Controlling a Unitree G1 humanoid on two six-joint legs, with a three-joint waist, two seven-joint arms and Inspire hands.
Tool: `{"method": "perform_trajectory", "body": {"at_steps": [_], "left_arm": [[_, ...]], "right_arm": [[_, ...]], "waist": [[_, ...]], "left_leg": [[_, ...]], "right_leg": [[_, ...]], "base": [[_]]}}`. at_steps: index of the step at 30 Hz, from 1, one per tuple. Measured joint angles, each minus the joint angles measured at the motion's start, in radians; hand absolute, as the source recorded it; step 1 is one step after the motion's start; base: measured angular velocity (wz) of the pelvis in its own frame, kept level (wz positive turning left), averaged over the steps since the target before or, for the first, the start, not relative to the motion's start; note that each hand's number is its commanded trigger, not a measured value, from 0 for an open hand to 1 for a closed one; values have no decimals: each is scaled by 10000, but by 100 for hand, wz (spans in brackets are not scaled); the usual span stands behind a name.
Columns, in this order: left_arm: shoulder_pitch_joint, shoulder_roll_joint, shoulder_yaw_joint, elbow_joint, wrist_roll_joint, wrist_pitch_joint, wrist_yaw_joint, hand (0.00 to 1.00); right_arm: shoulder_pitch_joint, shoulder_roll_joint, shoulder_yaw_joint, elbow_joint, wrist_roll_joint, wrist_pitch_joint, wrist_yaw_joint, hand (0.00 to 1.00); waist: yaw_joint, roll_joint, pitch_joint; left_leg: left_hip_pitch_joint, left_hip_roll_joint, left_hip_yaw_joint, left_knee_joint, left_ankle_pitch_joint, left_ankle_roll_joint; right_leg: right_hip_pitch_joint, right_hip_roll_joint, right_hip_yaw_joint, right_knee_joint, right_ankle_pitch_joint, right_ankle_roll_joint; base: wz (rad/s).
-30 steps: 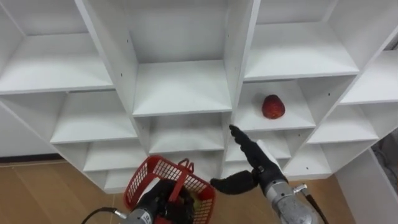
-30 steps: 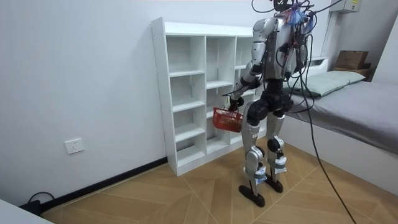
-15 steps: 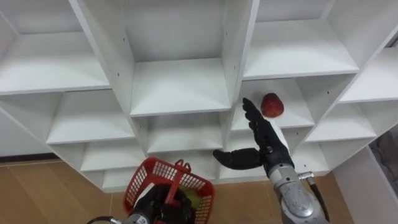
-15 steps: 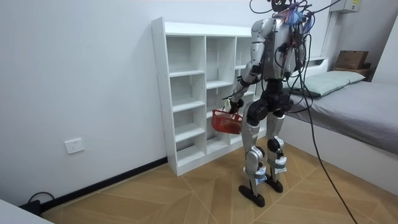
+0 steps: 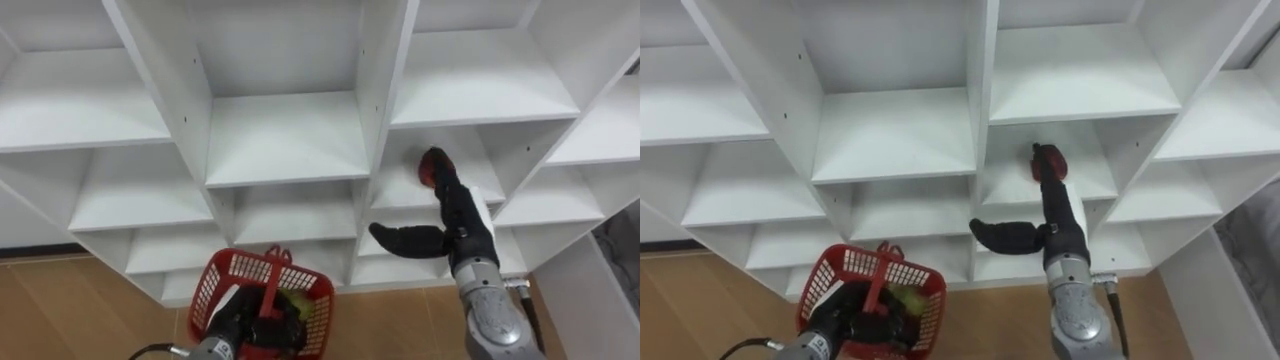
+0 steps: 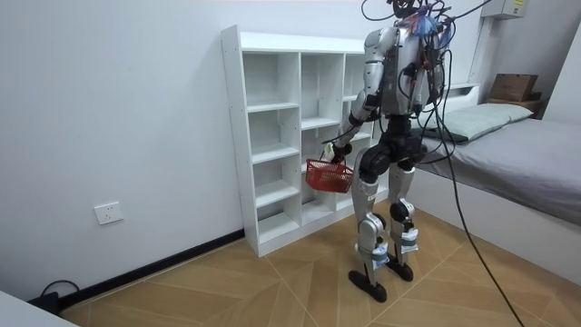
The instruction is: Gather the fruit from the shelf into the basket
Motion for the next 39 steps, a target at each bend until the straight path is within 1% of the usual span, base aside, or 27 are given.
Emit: {"method": "perform_trajectory", "body": {"at_steps": [2, 4, 5, 7, 8, 10, 12, 15, 17, 18, 20, 23, 24, 25, 27, 30, 32, 33, 34, 35, 36, 37, 39], "left_arm": [[24, 78, 149, 0, 0, 9, 19, 100], [64, 124, 308, -1, 34, 14, 37, 100], [96, 171, 360, -1, 31, 49, 55, 100], [100, 201, 391, -2, 26, 150, 87, 100], [104, 204, 392, -2, 26, 207, 125, 100], [122, 206, 389, -5, 26, 219, 125, 100], [122, 199, 468, -13, 26, 223, 69, 100], [133, 234, 620, -13, -30, 224, -5, 100], [98, 294, 612, -23, -206, 224, -21, 100], [82, 299, 612, -23, -205, 224, -26, 100], [78, 329, 623, -18, -179, 241, -105, 100], [46, 334, 583, 11, -181, 262, -284, 100], [49, 345, 590, 49, -180, 263, -380, 100], [52, 358, 593, 73, -180, 267, -431, 100], [39, 379, 598, 368, -181, 280, -611, 100], [54, 388, 581, 556, -180, 310, -703, 100], [72, 351, 551, 668, -187, 353, -724, 100], [81, 343, 538, 690, -187, 356, -725, 100], [130, 346, 507, 711, -186, 357, -728, 100], [168, 350, 505, 714, -183, 358, -737, 100], [180, 360, 506, 727, -184, 360, -746, 100], [196, 366, 512, 727, -193, 359, -747, 100], [241, 385, 538, 729, -197, 359, -764, 100]], "right_arm": [[3, -123, -247, 27, 145, 0, -199, 0], [3, -316, -413, 98, 225, 0, -341, 0], [11, -331, -538, 202, 251, 1, -405, 0], [11, -338, -681, 271, 432, 2, -408, 0], [9, -374, -698, 272, 590, 2, -403, 0], [-9, -506, -715, 340, 634, 2, -408, 0], [-279, -738, -773, 741, 873, 2, -462, 0], [-691, -792, -898, 1197, 1301, 2, -680, 0], [-1009, -925, -978, 1405, 1341, 3, -837, 0], [-1054, -963, -1007, 1405, 1336, 3, -845, 0], [-1401, -1118, -1026, 1590, 1272, 0, -853, 0], [-2058, -1299, -1024, 2648, 1209, -3, -801, 0], [-2263, -1339, -1027, 3033, 1212, 5, -761, 0], [-2345, -1357, -1028, 3155, 1213, 12, -731, 0], [-2639, -1367, -1025, 3722, 1217, 21, -629, 0], [-2806, -1371, -1016, 3944, 1347, 76, -618, 0], [-3172, -1375, -1019, 4472, 1367, 79, -591, 0], [-3243, -1374, -1019, 4603, 1358, 79, -591, 0], [-3318, -1375, -1018, 4804, 1330, 79, -592, 0], [-3325, -1394, -1021, 4863, 1316, 79, -600, 0], [-3325, -1406, -1022, 4903, 1310, 79, -609, 0], [-3323, -1406, -1022, 4925, 1312, 79, -610, 0], [-3329, -1415, -1025, 4925, 1309, 73, -625, 0]], "waist": [[-10, -107, -5], [5, -216, -35], [4, -298, -63], [9, -370, -91], [8, -390, -104], [19, -392, -103], [70, -400, -103], [79, -446, -73], [34, -489, -46], [38, -503, -39], [82, -589, 14], [258, -691, 68], [339, -718, 73], [359, -720, 78], [577, -716, 87], [645, -706, 95], [643, -667, 128], [649, -659, 149], [675, -657, 170], [769, -652, 179], [845, -646, 205], [856, -651, 206], [910, -687, 225]], "left_leg": [[-53, -4, -5, 8, 0, 0], [-158, -15, -4, 31, 1, 2], [-183, -17, -4, 39, 1, 2], [-221, -17, -3, 44, 1, 2], [-278, -16, -10, 72, 1, 2], [-396, -17, -47, 141, 1, 2], [-619, 0, -66, 249, 1, 2], [-648, 28, -108, 258, 2, 1], [-829, 20, -276, 375, 2, 1], [-886, 16, -308, 401, 2, 1], [-1099, 23, -335, 502, 5, -2], [-1386, 77, -492, 756, 3, 1], [-1499, 84, -516, 797, 2, 2], [-1579, 84, -551, 865, 2, 2], [-1814, 109, -578, 1008, -3, 6], [-2178, 118, -688, 1246, -16, 19], [-2530, 121, -759, 1626, -62, 45], [-2586, 115, -819, 1711, -83, 52], [-2690, 97, -842, 1877, -136, 70], [-2841, 98, -845, 2093, -210, 79], [-3002, 110, -855, 2308, -278, 81], [-3085, 108, -868, 2369, -293, 79], [-3291, 56, -889, 2547, -299, 87]], "right_leg": [[-11, -9, -74, -27, -1, -1], [-64, -34, -166, -58, 1, 3], [-72, -45, -214, -60, 1, 4], [-88, -52, -259, -63, 1, 5], [-120, -53, -265, -64, 1, 5], [-197, -55, -279, -54, 1, 5], [-386, -56, -308, 22, 3, -2], [-451, -53, -364, 116, -7, -17], [-484, -91, -623, 111, -7, -20], [-517, -99, -680, 118, -7, -20], [-650, -119, -840, 166, 6, -42], [-814, -148, -951, 274, 7, -44], [-926, -148, -951, 321, 16, -59], [-971, -151, -976, 344, 18, -62], [-1178, -215, -1068, 477, 21, -71], [-1492, -247, -1176, 733, -11, -108], [-1767, -325, -1377, 1079, -92, -138], [-1808, -345, -1398, 1175, -123, -145], [-1881, -398, -1424, 1365, -238, -162], [-2052, -437, -1443, 1635, -337, -181], [-2207, -461, -1444, 1845, -408, -196], [-2286, -481, -1441, 1936, -449, -205], [-2542, -614, -1485, 2278, -621, -216]], "base": [[10], [12], [9], [7], [7], [6], [3], [2], [19], [24], [19], [12], [11], [6], [7], [13], [17], [19], [12], [8], [0], [6], [9]]}}
